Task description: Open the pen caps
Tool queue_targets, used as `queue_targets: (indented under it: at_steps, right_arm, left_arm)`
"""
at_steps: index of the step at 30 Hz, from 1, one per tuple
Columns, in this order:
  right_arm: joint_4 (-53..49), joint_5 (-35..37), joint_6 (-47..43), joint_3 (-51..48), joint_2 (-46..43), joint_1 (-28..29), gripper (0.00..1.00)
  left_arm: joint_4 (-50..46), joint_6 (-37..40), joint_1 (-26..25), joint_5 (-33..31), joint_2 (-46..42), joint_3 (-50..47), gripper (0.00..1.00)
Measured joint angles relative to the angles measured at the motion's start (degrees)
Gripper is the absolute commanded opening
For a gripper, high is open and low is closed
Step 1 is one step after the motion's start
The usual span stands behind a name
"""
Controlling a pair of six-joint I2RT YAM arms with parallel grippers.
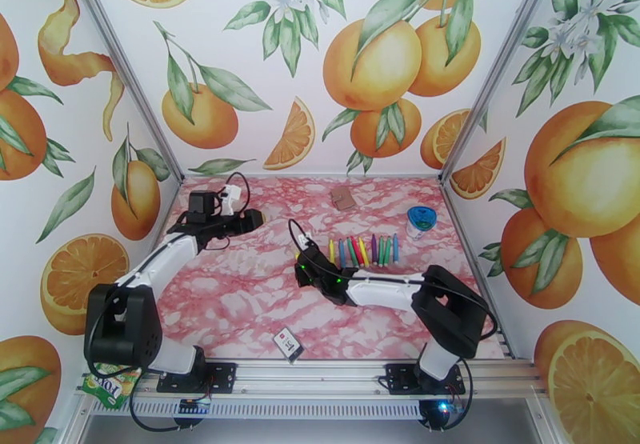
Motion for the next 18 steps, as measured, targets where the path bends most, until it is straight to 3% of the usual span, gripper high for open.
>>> queue_targets:
  at_steps: [10,18]
  right_arm:
    - [6.21,-1.03,-1.64,-1.62,-2.71,0.00,0.09]
    - [7.26,-1.09,-2.73,-1.62,-3.34,0.00,0.09]
  left_arm:
    - [3.54,-2.84,-7.04,1.60,3.78,0.02,0.71]
    - [4.44,-3.69,-9.86,2.64,5.40,0.50,0.66]
